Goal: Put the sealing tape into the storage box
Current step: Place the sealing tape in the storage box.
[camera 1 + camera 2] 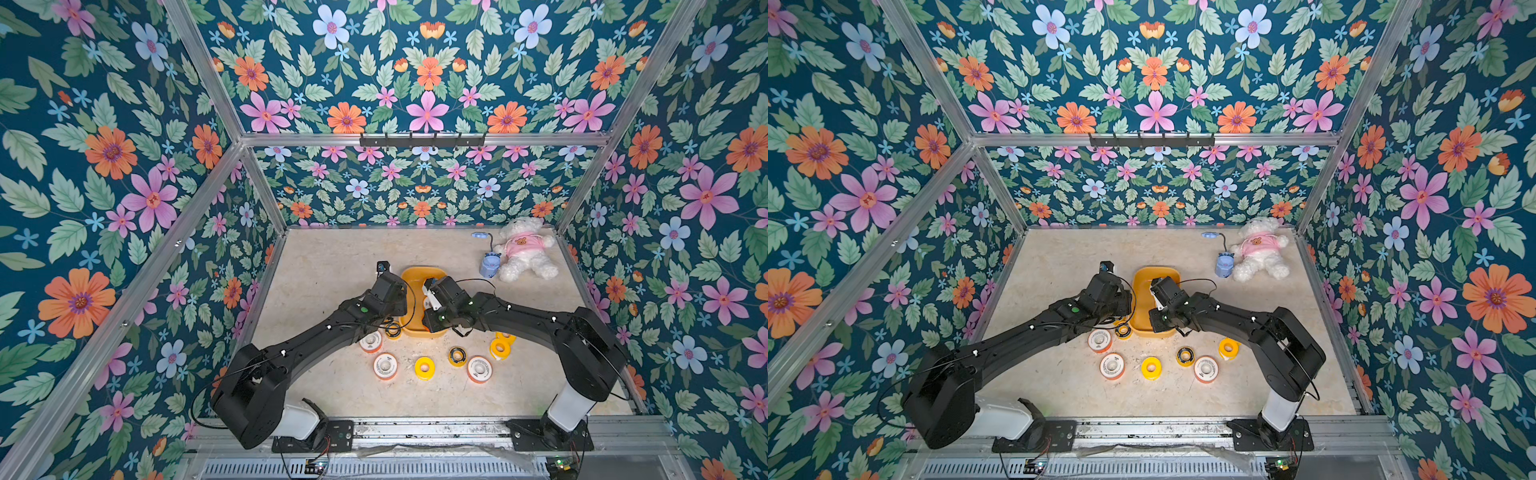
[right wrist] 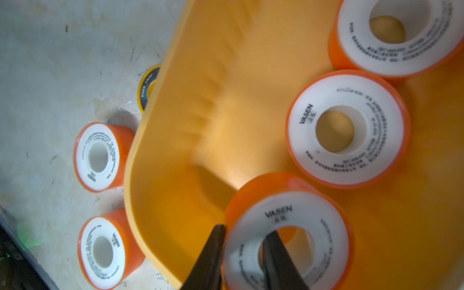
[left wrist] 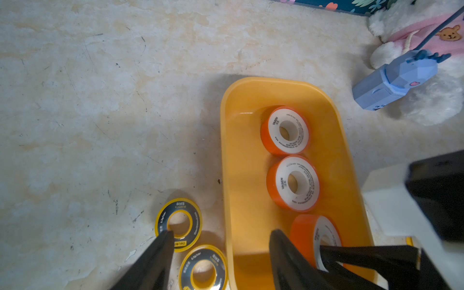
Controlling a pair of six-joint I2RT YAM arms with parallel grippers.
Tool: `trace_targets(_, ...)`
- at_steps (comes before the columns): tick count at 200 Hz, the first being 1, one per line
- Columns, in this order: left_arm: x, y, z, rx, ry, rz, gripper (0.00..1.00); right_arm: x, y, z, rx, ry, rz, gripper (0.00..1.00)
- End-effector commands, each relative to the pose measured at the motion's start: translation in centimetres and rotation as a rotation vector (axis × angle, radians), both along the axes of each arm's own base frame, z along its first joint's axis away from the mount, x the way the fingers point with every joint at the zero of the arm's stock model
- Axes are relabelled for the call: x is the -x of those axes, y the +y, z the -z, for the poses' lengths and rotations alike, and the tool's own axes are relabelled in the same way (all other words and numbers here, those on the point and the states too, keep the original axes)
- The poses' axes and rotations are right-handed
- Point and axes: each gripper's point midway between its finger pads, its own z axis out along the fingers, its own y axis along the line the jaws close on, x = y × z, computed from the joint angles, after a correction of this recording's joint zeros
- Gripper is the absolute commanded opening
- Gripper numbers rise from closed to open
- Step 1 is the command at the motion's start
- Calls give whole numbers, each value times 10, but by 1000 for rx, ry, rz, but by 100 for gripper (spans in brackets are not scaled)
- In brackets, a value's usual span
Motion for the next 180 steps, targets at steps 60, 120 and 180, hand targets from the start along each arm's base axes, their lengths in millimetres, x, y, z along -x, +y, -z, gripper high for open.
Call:
trace_targets(60,-1,2,0,-8,-2,-7,66,-2,-6,8,51,-7,9,26)
trace_targets(120,-1,2,-1,-10,-4,-8,66,-3,-8,12,72,-2,15,30)
trace_targets(180,0,3,0,-16,-4,-10,67,-4,-11,16,92,1,22,37)
